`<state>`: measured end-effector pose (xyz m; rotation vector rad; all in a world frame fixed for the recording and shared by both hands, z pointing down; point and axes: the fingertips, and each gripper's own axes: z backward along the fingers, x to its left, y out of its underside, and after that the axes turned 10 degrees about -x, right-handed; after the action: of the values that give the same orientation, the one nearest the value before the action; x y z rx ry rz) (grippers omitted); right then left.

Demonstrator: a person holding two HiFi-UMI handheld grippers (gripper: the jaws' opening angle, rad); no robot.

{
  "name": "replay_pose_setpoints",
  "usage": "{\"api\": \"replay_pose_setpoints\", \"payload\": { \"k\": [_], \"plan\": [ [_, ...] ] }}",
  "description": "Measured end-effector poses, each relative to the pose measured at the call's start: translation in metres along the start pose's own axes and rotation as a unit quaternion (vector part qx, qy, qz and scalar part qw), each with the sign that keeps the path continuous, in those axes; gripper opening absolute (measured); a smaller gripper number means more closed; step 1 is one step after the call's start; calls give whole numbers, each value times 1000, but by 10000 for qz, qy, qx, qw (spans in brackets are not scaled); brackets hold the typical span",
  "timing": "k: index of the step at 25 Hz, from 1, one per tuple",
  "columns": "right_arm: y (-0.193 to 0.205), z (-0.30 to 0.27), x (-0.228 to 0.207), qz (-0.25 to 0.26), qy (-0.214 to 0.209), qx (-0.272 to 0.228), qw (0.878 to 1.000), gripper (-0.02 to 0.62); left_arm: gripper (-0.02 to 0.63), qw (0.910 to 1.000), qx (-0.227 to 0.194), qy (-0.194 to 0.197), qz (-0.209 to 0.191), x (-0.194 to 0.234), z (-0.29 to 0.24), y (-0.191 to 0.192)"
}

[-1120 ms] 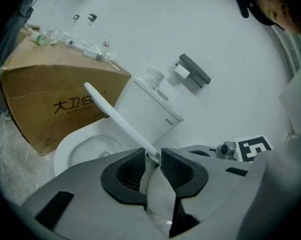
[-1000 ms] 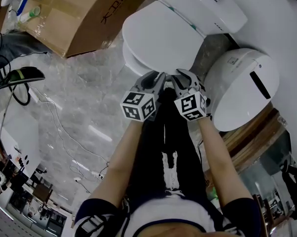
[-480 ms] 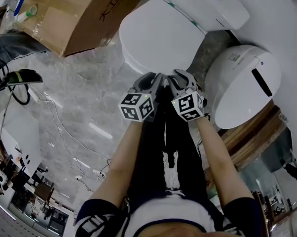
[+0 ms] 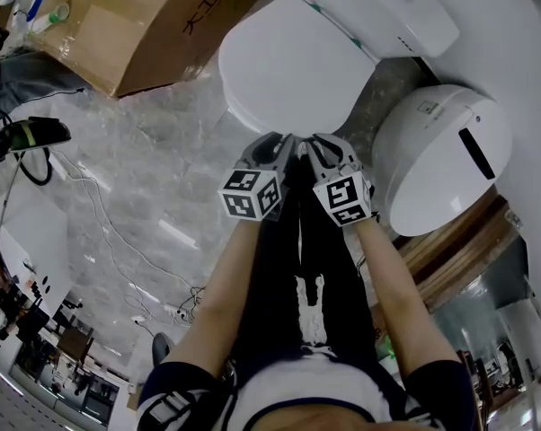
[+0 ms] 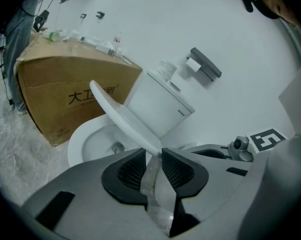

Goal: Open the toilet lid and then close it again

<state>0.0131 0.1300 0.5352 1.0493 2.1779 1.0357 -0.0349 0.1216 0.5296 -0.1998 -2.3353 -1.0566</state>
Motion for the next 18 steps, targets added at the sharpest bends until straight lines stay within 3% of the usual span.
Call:
{"api": "replay_pose_setpoints", "payload": {
  "k": [18],
  "plan": [
    [4,5,25,-138,-304,-103,9994,25,109,9989,263,-391,67,26,5,29]
  ]
}}
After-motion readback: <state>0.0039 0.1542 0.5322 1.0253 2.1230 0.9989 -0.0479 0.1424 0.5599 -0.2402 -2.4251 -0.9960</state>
